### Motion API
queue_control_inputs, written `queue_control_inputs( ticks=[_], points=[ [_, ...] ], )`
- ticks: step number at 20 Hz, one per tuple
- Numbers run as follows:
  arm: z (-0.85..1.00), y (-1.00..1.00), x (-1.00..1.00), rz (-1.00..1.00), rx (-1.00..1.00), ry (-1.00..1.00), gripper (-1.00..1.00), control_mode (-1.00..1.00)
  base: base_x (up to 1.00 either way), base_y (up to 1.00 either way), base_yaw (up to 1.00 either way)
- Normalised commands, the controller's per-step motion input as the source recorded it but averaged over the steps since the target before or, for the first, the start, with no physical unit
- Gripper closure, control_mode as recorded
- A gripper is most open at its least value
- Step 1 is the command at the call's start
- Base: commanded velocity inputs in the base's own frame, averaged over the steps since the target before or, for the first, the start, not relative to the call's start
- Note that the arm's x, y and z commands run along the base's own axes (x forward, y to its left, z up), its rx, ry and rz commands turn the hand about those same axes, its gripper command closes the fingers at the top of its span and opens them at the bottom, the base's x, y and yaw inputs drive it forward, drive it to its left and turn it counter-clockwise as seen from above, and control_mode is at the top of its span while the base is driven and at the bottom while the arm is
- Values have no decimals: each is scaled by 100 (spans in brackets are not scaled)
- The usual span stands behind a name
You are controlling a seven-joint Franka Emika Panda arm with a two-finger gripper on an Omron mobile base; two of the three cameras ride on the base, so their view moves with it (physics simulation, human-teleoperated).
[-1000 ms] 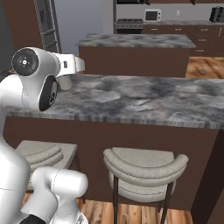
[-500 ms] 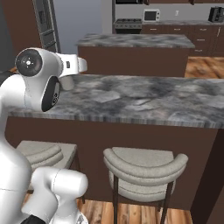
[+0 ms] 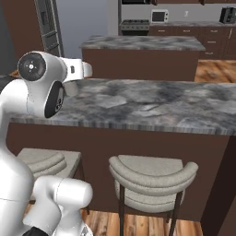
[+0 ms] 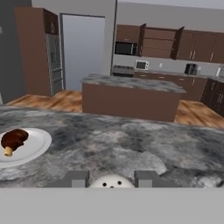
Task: Retrieve the shaker from the cabinet and place it next the steak on a plate on the dining table.
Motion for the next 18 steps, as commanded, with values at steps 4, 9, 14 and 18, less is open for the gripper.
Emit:
queue_control_inputs(
  ticks=[4, 9, 14, 18],
  points=[
    [-32, 4, 19, 0, 5, 0, 100, -100, 0, 0, 0],
    [-32, 41, 27, 16, 10, 0, 100, -100, 0, 0, 0],
    [-1, 36, 19, 21, 12, 2, 100, -100, 0, 0, 0],
    [0, 27, 8, 32, 1, 3, 100, -100, 0, 0, 0]
  ],
)
